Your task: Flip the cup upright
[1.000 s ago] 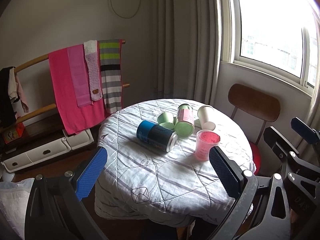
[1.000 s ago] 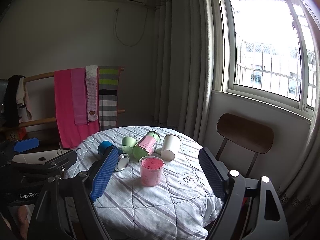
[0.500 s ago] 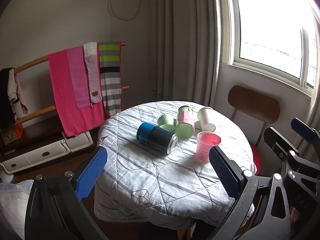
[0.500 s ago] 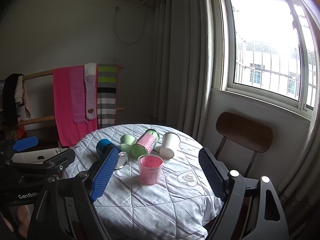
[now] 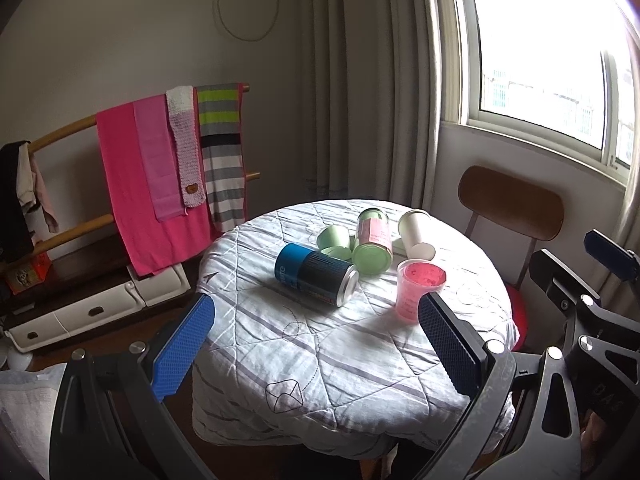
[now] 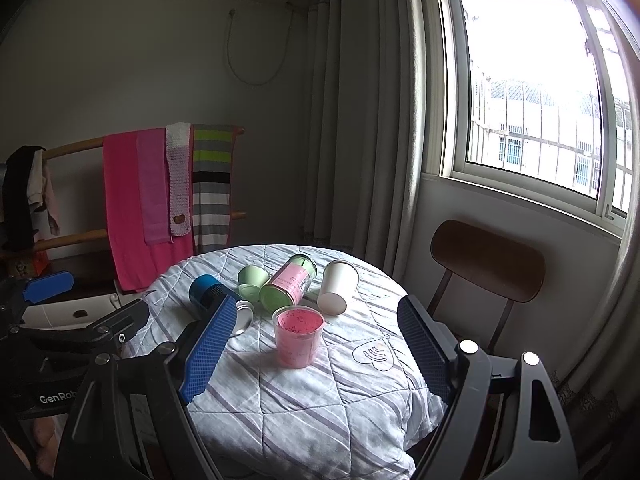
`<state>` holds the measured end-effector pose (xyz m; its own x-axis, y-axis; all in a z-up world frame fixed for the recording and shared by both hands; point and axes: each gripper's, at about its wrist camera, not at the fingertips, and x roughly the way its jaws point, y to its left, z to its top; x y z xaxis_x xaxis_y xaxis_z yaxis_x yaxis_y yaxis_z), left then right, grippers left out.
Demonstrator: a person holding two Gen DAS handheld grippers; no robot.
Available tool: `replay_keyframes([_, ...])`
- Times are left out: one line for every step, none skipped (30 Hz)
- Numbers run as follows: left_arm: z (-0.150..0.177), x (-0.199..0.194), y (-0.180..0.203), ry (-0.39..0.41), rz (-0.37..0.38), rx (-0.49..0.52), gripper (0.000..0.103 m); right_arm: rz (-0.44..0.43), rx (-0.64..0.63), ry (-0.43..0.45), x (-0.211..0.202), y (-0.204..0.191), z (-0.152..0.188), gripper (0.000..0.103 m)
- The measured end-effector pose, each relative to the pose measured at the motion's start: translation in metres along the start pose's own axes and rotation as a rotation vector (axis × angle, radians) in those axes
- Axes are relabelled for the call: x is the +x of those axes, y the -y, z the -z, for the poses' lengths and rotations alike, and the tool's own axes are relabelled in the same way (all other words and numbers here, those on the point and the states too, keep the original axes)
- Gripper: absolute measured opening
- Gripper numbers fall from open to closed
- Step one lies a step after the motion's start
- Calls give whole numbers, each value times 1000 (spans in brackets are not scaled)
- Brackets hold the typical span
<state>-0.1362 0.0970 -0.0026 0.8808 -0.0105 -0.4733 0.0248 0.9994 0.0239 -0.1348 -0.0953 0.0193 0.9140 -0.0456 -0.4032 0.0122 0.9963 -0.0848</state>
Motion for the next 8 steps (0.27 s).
replay_keyframes([0, 0, 0, 0, 0, 0, 103, 1, 0, 1, 0, 0, 0, 84])
replay_keyframes([0, 0, 0, 0, -2, 2, 103, 2, 0, 0, 0, 0, 0, 84])
replay_keyframes([0, 0, 1, -2, -4, 5, 103, 1, 1, -1, 1, 0, 0, 84])
replay_keyframes([0, 0, 1, -2, -4, 3, 103, 1, 1, -2, 1, 1, 1, 84])
replay_keyframes([0, 0, 1, -3, -3, 3, 103, 2, 0, -4, 2, 1, 1, 84])
replay_keyframes([0, 1, 1, -7, -5, 2, 103, 4, -1, -6, 3, 1, 1, 84])
replay_keyframes([-1, 2, 2, -9, -5, 3, 103, 4, -1, -7, 3, 1, 1, 84])
replay_keyframes([-1, 2, 2, -9, -11, 4, 103, 3, -2, -8, 4, 1, 1, 84])
